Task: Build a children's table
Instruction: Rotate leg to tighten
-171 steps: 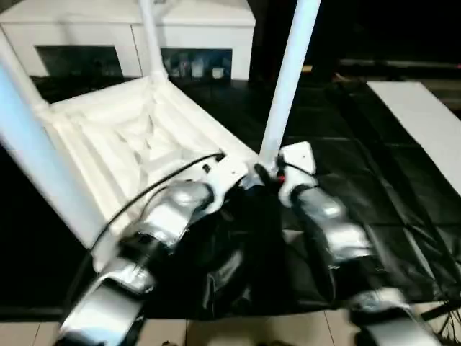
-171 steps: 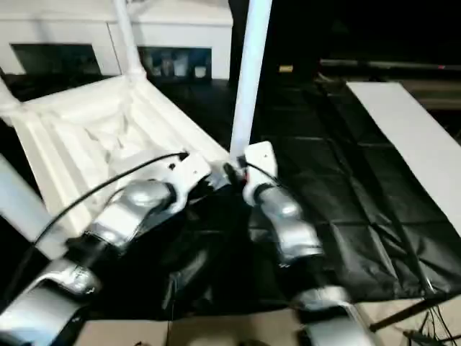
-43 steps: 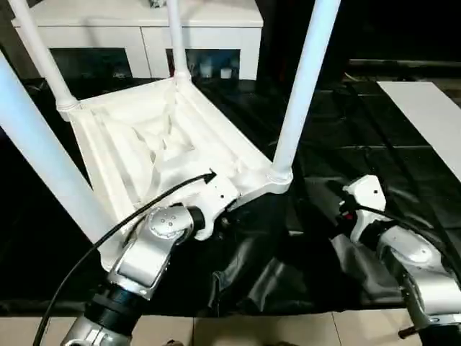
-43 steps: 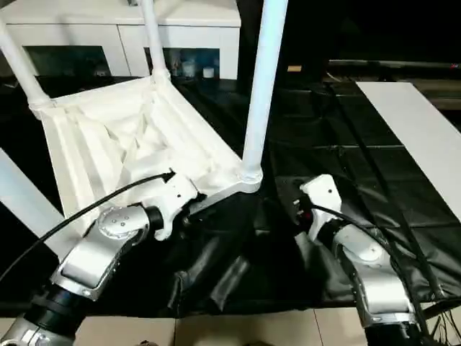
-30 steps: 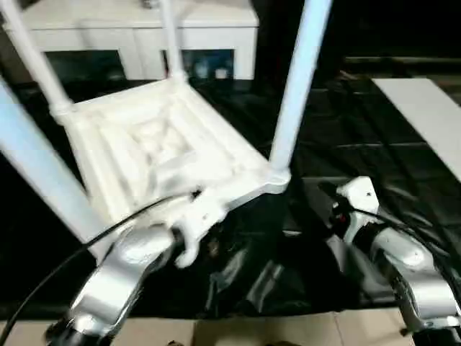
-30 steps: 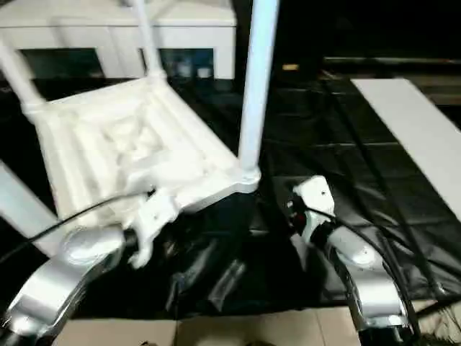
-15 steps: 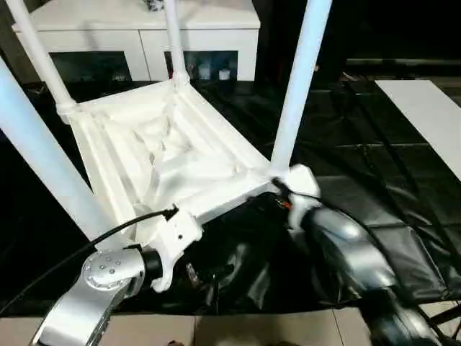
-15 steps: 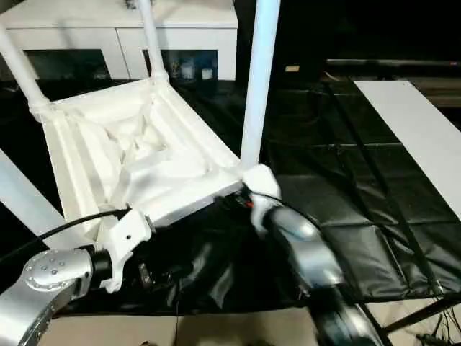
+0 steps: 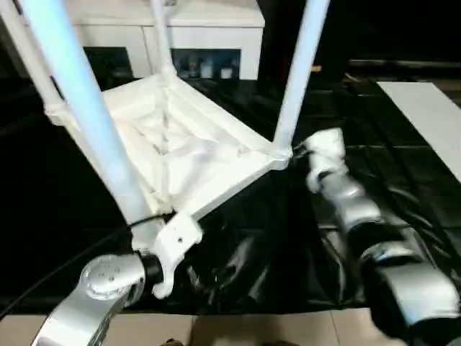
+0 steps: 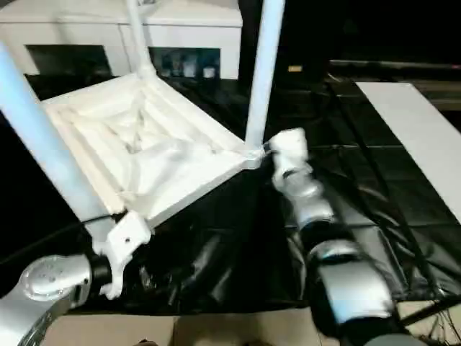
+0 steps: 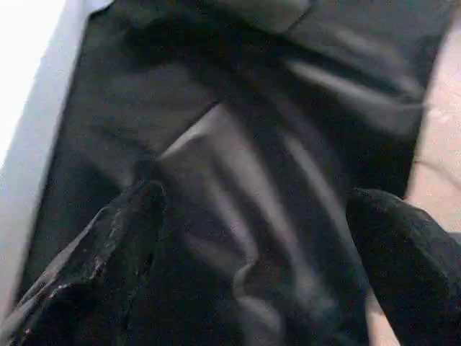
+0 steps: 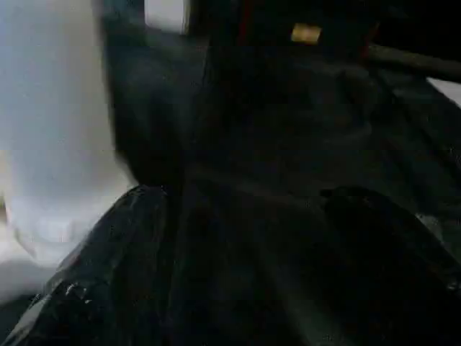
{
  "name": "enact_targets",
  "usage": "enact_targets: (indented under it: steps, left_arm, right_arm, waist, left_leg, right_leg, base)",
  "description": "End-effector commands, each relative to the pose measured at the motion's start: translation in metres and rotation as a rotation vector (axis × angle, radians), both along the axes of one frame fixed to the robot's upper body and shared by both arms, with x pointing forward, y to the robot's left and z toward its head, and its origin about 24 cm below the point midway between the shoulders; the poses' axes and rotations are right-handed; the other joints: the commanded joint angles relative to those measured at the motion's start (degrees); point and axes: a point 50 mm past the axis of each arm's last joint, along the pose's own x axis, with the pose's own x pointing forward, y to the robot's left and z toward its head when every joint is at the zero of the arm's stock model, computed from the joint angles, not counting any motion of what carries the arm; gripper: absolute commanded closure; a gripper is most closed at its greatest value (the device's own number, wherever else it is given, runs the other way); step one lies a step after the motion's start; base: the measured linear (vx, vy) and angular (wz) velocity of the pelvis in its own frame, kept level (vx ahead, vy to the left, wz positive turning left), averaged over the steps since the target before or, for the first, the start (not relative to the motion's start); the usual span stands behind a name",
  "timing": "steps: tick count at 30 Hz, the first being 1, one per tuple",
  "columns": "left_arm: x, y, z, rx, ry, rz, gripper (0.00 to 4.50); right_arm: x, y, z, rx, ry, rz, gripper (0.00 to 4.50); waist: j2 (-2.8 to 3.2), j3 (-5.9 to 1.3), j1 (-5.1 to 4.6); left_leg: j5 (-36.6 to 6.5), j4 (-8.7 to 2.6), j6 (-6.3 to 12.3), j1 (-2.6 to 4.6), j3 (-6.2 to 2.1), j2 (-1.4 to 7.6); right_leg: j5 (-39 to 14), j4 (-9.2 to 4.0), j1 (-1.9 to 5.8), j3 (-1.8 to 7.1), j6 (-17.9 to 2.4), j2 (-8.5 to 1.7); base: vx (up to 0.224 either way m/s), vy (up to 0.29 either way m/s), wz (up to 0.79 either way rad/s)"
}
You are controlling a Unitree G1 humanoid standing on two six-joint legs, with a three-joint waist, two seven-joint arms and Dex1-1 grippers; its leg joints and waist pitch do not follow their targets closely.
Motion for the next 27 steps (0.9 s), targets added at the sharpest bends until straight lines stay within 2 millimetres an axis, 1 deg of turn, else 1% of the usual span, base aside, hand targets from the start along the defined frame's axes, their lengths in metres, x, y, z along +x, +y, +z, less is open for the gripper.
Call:
enact_targets:
  steps: [1, 2, 3, 4, 6, 7, 8, 9, 10, 11, 12, 13, 14, 15, 16, 18, 19, 20, 21, 22, 23, 24, 25, 26, 27]
  left_arm:
    - [-0.007, 0.007, 0.009, -0.027, -0.006, -0.016, 0.04]
    - [-0.011, 0.012, 0.009, -0.034, 0.009, -0.024, 0.04]
    - [-0.013, 0.015, 0.009, -0.034, 0.015, -0.026, 0.04]
    - [-0.014, 0.017, 0.009, -0.033, 0.017, -0.026, 0.04]
    - [-0.017, 0.022, 0.01, -0.045, 0.03, -0.027, 0.04]
    - [-0.018, 0.023, 0.01, -0.048, 0.033, -0.03, 0.04]
    - [-0.019, 0.025, 0.01, -0.053, 0.038, -0.035, 0.04]
    - [-0.024, 0.037, 0.013, -0.1, 0.067, -0.03, 0.04]
    - [-0.025, 0.041, 0.015, -0.115, 0.075, -0.028, 0.04]
    - [-0.027, 0.049, 0.015, -0.125, 0.091, -0.012, 0.04]
    - [-0.029, 0.054, 0.015, -0.127, 0.099, -0.003, 0.04]
    - [-0.03, 0.056, 0.015, -0.126, 0.103, -0.001, 0.04]
    - [-0.033, 0.064, 0.015, -0.119, 0.118, 0.007, 0.04]
    - [-0.036, 0.07, 0.015, -0.113, 0.131, 0.018, 0.04]
    - [-0.037, 0.077, 0.013, -0.098, 0.143, 0.035, 0.04]
    - [-0.039, 0.092, 0.013, -0.076, 0.157, 0.078, 0.04]
    - [-0.039, 0.102, 0.013, -0.062, 0.162, 0.113, 0.04]
    - [-0.039, 0.109, 0.013, -0.051, 0.168, 0.133, 0.04]
    - [-0.04, 0.115, 0.013, -0.039, 0.173, 0.154, 0.04]
    - [-0.041, 0.125, 0.012, -0.009, 0.182, 0.179, 0.04]
    - [-0.041, 0.13, 0.011, 0.009, 0.183, 0.196, 0.04]
    - [-0.04, 0.136, 0.01, 0.029, 0.18, 0.218, 0.04]
    - [-0.039, 0.141, 0.01, 0.047, 0.172, 0.237, 0.04]
    - [-0.034, 0.152, 0.011, 0.082, 0.13, 0.276, 0.04]
    - [-0.031, 0.156, 0.013, 0.083, 0.107, 0.294, 0.04]
  right_arm:
    - [0.001, 0.008, 0.005, 0.084, -0.033, 0.088, 0.56]
    - [0.0, 0.01, 0.005, 0.092, -0.039, 0.131, 0.56]
    - [-0.002, 0.012, 0.004, 0.086, -0.045, 0.168, 0.56]
    - [-0.003, 0.013, 0.003, 0.08, -0.048, 0.188, 0.56]
    - [-0.005, 0.015, 0.001, 0.062, -0.065, 0.218, 0.56]
    - [-0.006, 0.015, 0.001, 0.063, -0.068, 0.227, 0.56]
    - [-0.007, 0.016, 0.0, 0.065, -0.074, 0.243, 0.56]
    - [-0.013, 0.017, 0.0, 0.089, -0.104, 0.307, 0.56]
    - [-0.015, 0.017, 0.0, 0.099, -0.115, 0.33, 0.56]
    - [-0.02, 0.017, -0.001, 0.095, -0.129, 0.366, 0.56]
    - [-0.023, 0.017, -0.001, 0.092, -0.135, 0.386, 0.56]
    - [-0.025, 0.017, -0.002, 0.089, -0.137, 0.396, 0.56]
    - [-0.03, 0.015, -0.004, 0.075, -0.144, 0.437, 0.56]
    - [-0.034, 0.014, -0.005, 0.069, -0.15, 0.453, 0.56]
    - [-0.038, 0.012, -0.006, 0.067, -0.153, 0.465, 0.56]
    - [-0.045, 0.007, -0.009, 0.062, -0.152, 0.481, 0.56]
    - [-0.05, 0.005, -0.011, 0.055, -0.148, 0.49, 0.56]
    - [-0.052, 0.005, -0.012, 0.053, -0.145, 0.491, 0.56]
    - [-0.055, 0.004, -0.013, 0.053, -0.141, 0.492, 0.56]
    - [-0.058, 0.003, -0.014, 0.052, -0.134, 0.485, 0.56]
    - [-0.059, 0.003, -0.015, 0.05, -0.129, 0.479, 0.56]
    - [-0.06, 0.002, -0.016, 0.047, -0.125, 0.472, 0.56]
    - [-0.06, 0.002, -0.016, 0.044, -0.121, 0.464, 0.56]
    - [-0.061, 0.002, -0.017, 0.041, -0.114, 0.45, 0.56]
    - [-0.061, 0.003, -0.017, 0.042, -0.11, 0.447, 0.56]
  waist:
    - [-0.25, -3.41, 0.23]
    - [-0.4, -3.26, 0.06]
    - [-0.35, -3.24, 0.0]
    - [-0.45, -3.29, -0.01]
    - [-0.26, -3.27, 0.19]
    - [-0.22, -3.22, 0.28]
    - [-0.13, -3.17, 0.55]
    - [0.03, -3.2, 0.62]
    - [-0.09, -3.18, 0.8]
    - [-0.15, -3.22, 0.73]
    - [-0.28, -3.26, 0.82]
    - [-0.24, -3.2, 0.71]
    - [-0.17, -3.16, 0.78]
    - [-0.2, -3.06, 0.75]
    - [-0.27, -2.93, 0.65]
    - [-0.35, -2.77, 0.55]
    - [-0.14, -2.76, 0.66]
    - [-0.08, -2.64, 0.65]
    - [-0.15, -2.62, 0.5]
    - [-0.04, -2.62, 0.56]
    - [-0.1, -2.61, 0.56]
    - [0.15, -2.57, 0.42]
    - [0.09, -2.58, 0.4]
    - [0.09, -2.6, 0.35]
    - [0.24, -2.68, 0.38]
  left_leg:
    - [-14.3, -4.05, 2.49, -0.08, -0.43, 2.19]
    - [-15.0, -4.08, 2.55, -0.04, -0.43, 2.25]
    - [-15.3, -4.1, 2.64, 0.01, -0.47, 2.26]
    - [-15.3, -4.0, 2.78, 0.06, -0.37, 2.22]
    - [-14.6, -4.09, 2.86, 0.2, -0.43, 2.37]
    - [-14.6, -4.13, 2.77, 0.27, -0.44, 2.41]
    - [-15.3, -4.16, 2.6, 0.48, -0.41, 2.43]
    - [-15.6, -4.21, 2.37, 0.47, -0.45, 2.45]
    - [-15.5, -4.17, 2.46, 0.4, -0.35, 2.32]
    - [-15.0, -4.38, 2.42, 0.23, -0.53, 2.47]
    - [-14.9, -4.29, 2.72, 0.4, -0.44, 2.37]
    - [-15.0, -4.42, 2.73, 0.28, -0.52, 2.47]
    - [-15.9, -4.46, 2.75, 0.52, -0.51, 2.46]
    - [-16.3, -4.51, 2.66, 0.4, -0.54, 2.47]
    - [-17.5, -4.68, 2.59, 0.37, -0.59, 2.45]
    - [-19.2, -4.77, 2.23, 0.56, -0.64, 2.4]
    - [-19.8, -4.81, 2.02, 0.74, -0.68, 2.46]
    - [-20.3, -4.84, 1.67, 0.68, -0.67, 2.31]
    - [-21.2, -5.0, 1.43, 0.68, -0.83, 2.42]
    - [-21.7, -5.02, 1.3, 0.79, -0.88, 2.4]
    - [-22.2, -5.02, 1.25, 0.91, -0.93, 2.39]
    - [-22.9, -5.17, 0.93, 0.92, -1.06, 2.43]
    - [-23.1, -5.13, 0.93, 0.95, -1.06, 2.39]
    - [-23.0, -5.16, 0.81, 0.94, -1.13, 2.4]
    - [-23.1, -5.15, 0.7, 1.21, -1.08, 2.4]
  right_leg:
    - [-14.4, -3.49, 2.54, 1.95, -11.1, -3.06]
    - [-15.5, -3.63, 2.33, 1.96, -11.1, -2.95]
    - [-16.3, -3.63, 2.23, 1.93, -11.3, -2.84]
    - [-16.3, -3.68, 2.13, 1.97, -11.4, -2.8]
    - [-15.4, -3.53, 1.99, 2.03, -12.0, -2.72]
    - [-15.3, -3.53, 1.96, 2.0, -12.0, -2.65]
    - [-15.6, -3.59, 1.84, 2.03, -12.0, -2.6]
    - [-15.2, -3.42, 1.88, 2.08, -12.2, -2.53]
    - [-14.8, -3.5, 2.0, 2.13, -12.0, -2.59]
    - [-14.0, -3.34, 2.07, 2.13, -11.9, -2.5]
    - [-13.2, -3.36, 2.07, 2.14, -11.7, -2.33]
    - [-13.2, -3.33, 2.08, 2.14, -11.7, -2.31]
    - [-14.3, -3.52, 1.93, 2.12, -11.8, -2.31]
    - [-15.0, -3.6, 1.97, 2.16, -11.6, -2.39]
    - [-16.9, -3.8, 1.92, 2.19, -11.0, -2.37]
    - [-20.4, -4.23, 1.69, 2.3, -9.5, -2.37]
    - [-21.2, -4.33, 1.55, 2.34, -9.3, -2.41]
    - [-22.0, -4.57, 1.5, 2.38, -8.7, -2.3]
    - [-22.7, -4.52, 1.45, 2.37, -8.7, -2.38]
    - [-23.4, -4.64, 1.41, 2.38, -8.5, -2.4]
    - [-24.1, -4.78, 1.25, 2.45, -8.1, -2.42]
    - [-24.6, -4.83, 1.19, 2.4, -8.1, -2.37]
    - [-24.7, -4.89, 1.15, 2.43, -8.0, -2.39]
    - [-24.6, -4.88, 1.15, 2.48, -7.9, -2.49]
    - [-24.0, -4.87, 1.01, 2.5, -8.0, -2.41]
  base:
    - [0.0, 0.0, 0.0]
    - [0.0, 0.0, 0.0]
    - [0.0, 0.0, 0.0]
    - [0.0, 0.0, 0.0]
    - [0.0, 0.0, 0.0]
    - [0.0, 0.0, 0.0]
    - [0.0, 0.0, 0.0]
    - [0.0, 0.0, 0.0]
    - [0.0, 0.0, 0.0]
    - [0.0, 0.0, 0.0]
    - [0.0, 0.0, 0.0]
    - [0.0, 0.0, 0.0]
    - [0.0, 0.0, 0.0]
    - [0.0, 0.0, 0.0]
    - [0.0, 0.0, 0.0]
    - [0.0, 0.0, 0.0]
    - [0.0, 0.0, 0.0]
    - [0.0, 0.0, 0.0]
    - [0.0, 0.0, 0.0]
    - [0.0, 0.0, 0.0]
    - [0.0, 0.0, 0.0]
    - [0.0, 0.0, 0.0]
    - [0.0, 0.0, 0.0]
    - [0.0, 0.0, 0.0]
    - [0.0, 0.0, 0.0]
